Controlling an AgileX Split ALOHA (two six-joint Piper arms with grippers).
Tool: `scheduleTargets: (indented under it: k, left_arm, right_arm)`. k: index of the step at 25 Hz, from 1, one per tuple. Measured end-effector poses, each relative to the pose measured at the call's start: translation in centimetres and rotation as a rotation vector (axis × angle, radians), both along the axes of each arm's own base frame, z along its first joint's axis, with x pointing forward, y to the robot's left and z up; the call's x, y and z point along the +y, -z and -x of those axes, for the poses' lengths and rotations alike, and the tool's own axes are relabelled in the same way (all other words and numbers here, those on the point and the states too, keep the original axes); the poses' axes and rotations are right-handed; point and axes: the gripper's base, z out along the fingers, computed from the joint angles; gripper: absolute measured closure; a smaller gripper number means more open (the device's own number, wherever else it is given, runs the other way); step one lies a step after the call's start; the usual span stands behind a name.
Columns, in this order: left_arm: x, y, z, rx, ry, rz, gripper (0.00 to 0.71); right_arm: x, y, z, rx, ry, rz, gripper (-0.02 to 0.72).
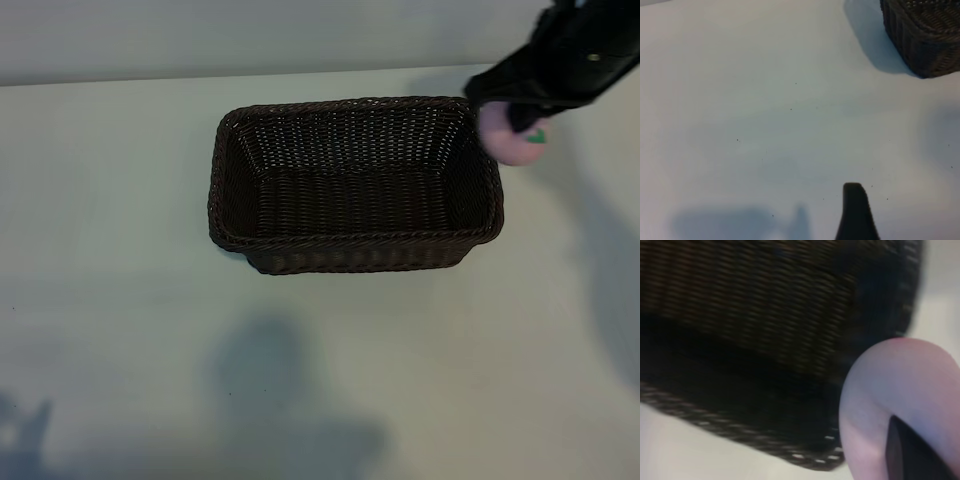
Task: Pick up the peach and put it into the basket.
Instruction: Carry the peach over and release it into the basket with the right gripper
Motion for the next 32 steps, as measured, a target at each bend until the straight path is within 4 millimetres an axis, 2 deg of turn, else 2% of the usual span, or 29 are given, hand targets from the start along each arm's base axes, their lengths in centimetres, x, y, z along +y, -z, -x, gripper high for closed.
scheduleTargets:
  k: [5, 10, 22, 29, 32]
  left_arm:
    - [0.0, 0.0, 0.0, 0.000, 0.000, 0.000, 0.212]
    - [0.0, 0.0, 0.0, 0.000, 0.000, -0.001, 0.212]
    - [0.0, 0.0, 0.0, 0.000, 0.001, -0.002, 0.213]
    - [0.0, 0.0, 0.0, 0.000, 0.001, -0.002, 0.213]
    - [0.0, 0.0, 0.0, 0.000, 0.001, -0.002, 0.213]
  right_arm:
    - [3.4, -0.8, 0.3, -0.028, -0.088, -0.015, 0.660]
    - [5.3, 0.3, -0.2, -0.032, -0.130, -0.015, 0.660]
    - [6.4, 6.5, -3.3, 0.027, -0.139, 0.014, 0.660]
    - [6.7, 9.6, -4.1, 0.086, -0.146, 0.035, 0.660]
    - [6.8, 10.3, -4.2, 0.101, -0.147, 0.036, 0.660]
